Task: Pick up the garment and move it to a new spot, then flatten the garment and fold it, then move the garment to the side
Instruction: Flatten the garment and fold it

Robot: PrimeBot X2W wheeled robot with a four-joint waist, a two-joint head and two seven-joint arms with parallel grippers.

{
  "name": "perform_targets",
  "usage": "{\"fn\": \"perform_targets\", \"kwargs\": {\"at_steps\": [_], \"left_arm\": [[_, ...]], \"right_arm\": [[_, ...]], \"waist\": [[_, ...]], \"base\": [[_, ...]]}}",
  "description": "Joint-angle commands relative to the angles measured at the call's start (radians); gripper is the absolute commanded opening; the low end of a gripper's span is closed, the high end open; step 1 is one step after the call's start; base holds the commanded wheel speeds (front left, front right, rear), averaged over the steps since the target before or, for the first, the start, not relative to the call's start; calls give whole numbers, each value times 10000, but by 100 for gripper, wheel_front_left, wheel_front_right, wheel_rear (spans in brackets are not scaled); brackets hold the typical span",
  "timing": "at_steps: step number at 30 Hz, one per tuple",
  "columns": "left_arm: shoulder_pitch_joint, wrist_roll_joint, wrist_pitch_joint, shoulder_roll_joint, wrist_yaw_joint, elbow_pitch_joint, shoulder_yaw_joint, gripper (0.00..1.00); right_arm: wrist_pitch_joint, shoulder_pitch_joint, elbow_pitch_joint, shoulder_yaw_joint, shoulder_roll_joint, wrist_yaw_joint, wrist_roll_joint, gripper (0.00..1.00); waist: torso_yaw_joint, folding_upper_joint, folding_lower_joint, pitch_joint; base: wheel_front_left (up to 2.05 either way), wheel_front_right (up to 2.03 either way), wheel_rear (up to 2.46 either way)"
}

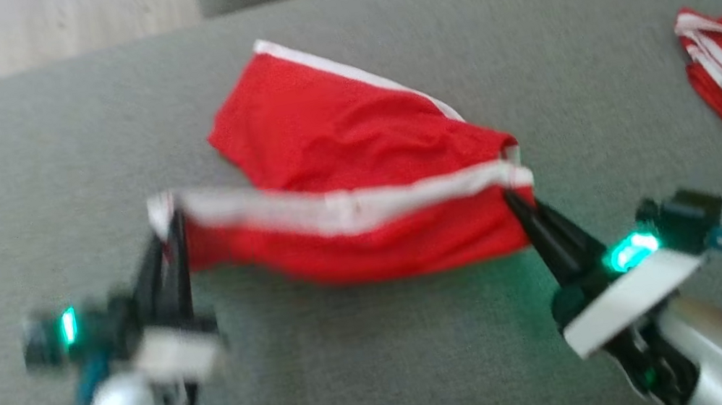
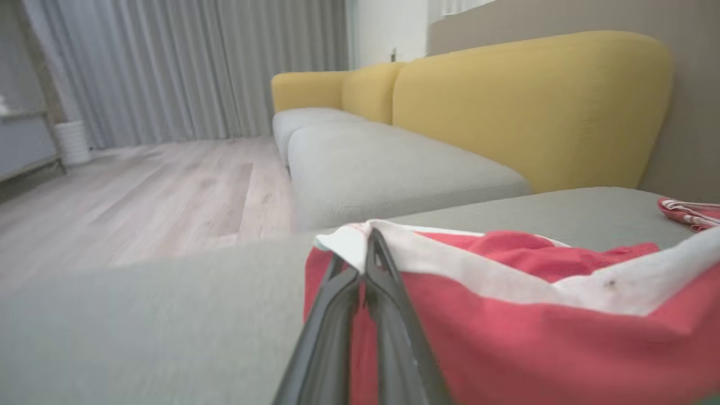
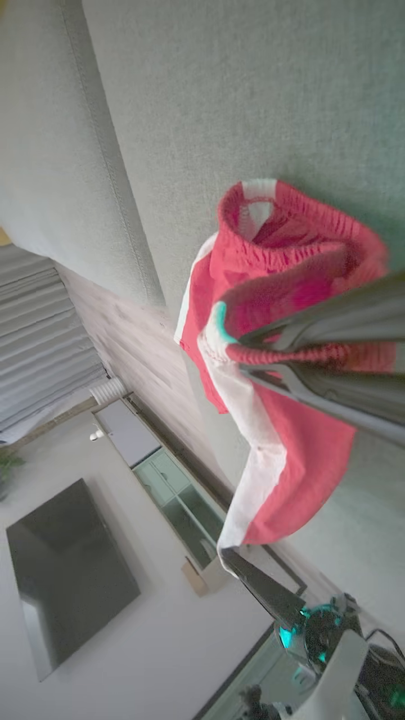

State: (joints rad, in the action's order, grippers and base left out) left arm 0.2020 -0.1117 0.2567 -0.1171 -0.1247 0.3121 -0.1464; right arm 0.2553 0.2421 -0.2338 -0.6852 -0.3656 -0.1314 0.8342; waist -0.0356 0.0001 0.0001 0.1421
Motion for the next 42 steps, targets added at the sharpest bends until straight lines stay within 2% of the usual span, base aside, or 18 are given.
{"fn": "perform_targets", "kwargs": {"at_steps": [1, 3, 9, 15, 21, 30, 31, 32, 33, 34, 42], "left_arm": [[1308, 123, 51, -406, -40, 4, 2, 0], [2490, 15, -126, -746, -51, 646, -568, 0], [5821, -1256, -1094, -1685, -56, 2303, -2536, 0], [7954, -1765, -1523, -2405, -58, 4010, -3761, 0], [9064, -1890, -1569, -2673, -58, 5557, -4439, 0], [9770, -1869, -1133, -2459, -30, 7164, -4741, 0], [9803, -1866, -1030, -2417, -25, 7299, -4759, 23], [9832, -1871, -932, -2369, -20, 7429, -4772, 57], [9857, -1918, -828, -2314, 9, 7554, -4740, 100], [9871, -1928, -728, -2267, 55, 7671, -4738, 100], [9626, -2232, -99, -1919, 354, 8109, -4499, 100]], "right_arm": [[64, 530, 316, 57, 116, 7, 245, 0], [64, 835, 260, 167, 382, 7, 663, 0], [64, 1631, 72, 439, 1073, 7, 1655, 0], [64, 2163, -110, 243, 1454, 7, 2249, 0], [64, 2522, -242, -30, 1844, 7, 2703, 0], [64, 2894, -651, -566, 2088, 7, 3001, 0], [64, 2904, -688, -588, 2089, 7, 3012, 0], [64, 2907, -725, -579, 2091, 7, 3017, 33], [64, 2903, -786, -550, 2094, 7, 3016, 81], [64, 2912, -863, -527, 2084, 7, 2963, 100], [64, 2610, -1316, -80, 2129, 7, 2698, 100]], "waist": [[-404, -1, -1, 624], [-617, -1, -1, 994], [-1231, -1, -1, 1921], [-1838, -1, -1, 2495], [-2245, -1, -1, 2908], [-2281, -1, -1, 3159], [-2263, -1, -1, 3156], [-2246, -1, -1, 3150], [-2230, -1, -1, 3144], [-2208, -1, -1, 3129], [-1989, -1, -1, 2810]], "base": [[0, 0, 0], [0, 0, 0], [0, 0, 0], [0, 0, 0], [0, 0, 0], [0, 0, 0], [0, 0, 0], [0, 0, 0], [0, 0, 0], [0, 0, 0], [0, 0, 0]]}}
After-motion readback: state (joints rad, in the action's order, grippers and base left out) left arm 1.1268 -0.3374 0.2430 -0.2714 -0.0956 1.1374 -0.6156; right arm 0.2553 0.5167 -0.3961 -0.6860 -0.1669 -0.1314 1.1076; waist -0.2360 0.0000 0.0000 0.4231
